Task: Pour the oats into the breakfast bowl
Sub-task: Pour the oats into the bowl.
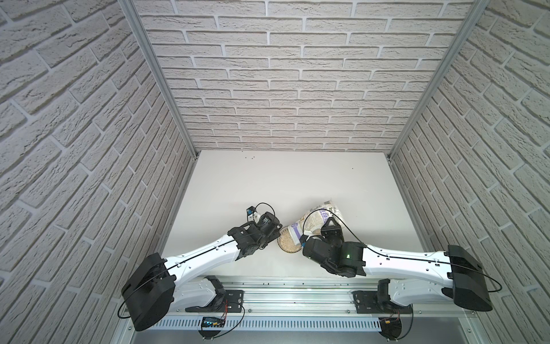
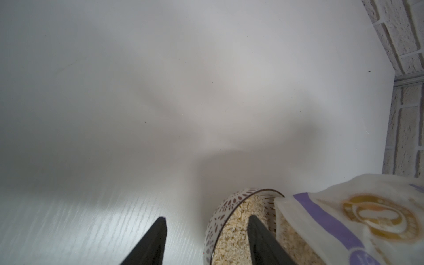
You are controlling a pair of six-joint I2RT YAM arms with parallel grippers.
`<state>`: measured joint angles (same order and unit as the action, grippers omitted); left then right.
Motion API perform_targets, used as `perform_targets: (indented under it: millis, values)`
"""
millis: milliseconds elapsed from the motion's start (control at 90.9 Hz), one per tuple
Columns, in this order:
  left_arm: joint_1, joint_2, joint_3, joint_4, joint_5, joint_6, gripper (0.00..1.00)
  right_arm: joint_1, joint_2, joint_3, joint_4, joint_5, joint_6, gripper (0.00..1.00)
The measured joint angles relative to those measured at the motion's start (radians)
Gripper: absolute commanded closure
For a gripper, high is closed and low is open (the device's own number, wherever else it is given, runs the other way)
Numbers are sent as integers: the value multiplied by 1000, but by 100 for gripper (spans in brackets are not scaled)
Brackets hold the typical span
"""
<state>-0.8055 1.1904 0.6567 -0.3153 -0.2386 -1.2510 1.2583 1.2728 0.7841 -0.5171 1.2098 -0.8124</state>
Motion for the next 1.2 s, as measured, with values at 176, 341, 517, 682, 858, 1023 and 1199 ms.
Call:
perform_targets:
  millis: [176,341,517,682,858,1023,1199]
  values:
    - [0,0,0,0,0,0,41,6,0,10,3,-9,-10,97]
    - [0,0,0,0,0,0,41,13,0,30,11,-23,-14,97]
    - [0,0,0,0,0,0,41,18,-8,30,17,-38,-32,97]
    - [2,0,0,0,0,0,41,13,-30,29,-2,-49,-36,97]
    - [2,0,0,2,0,0,41,16,-38,29,-8,-45,-31,97]
    - [2,0,0,2,0,0,41,7,-11,28,-10,-43,-22,96]
    - [2,0,0,2,0,0,41,5,-8,23,9,-43,-43,97]
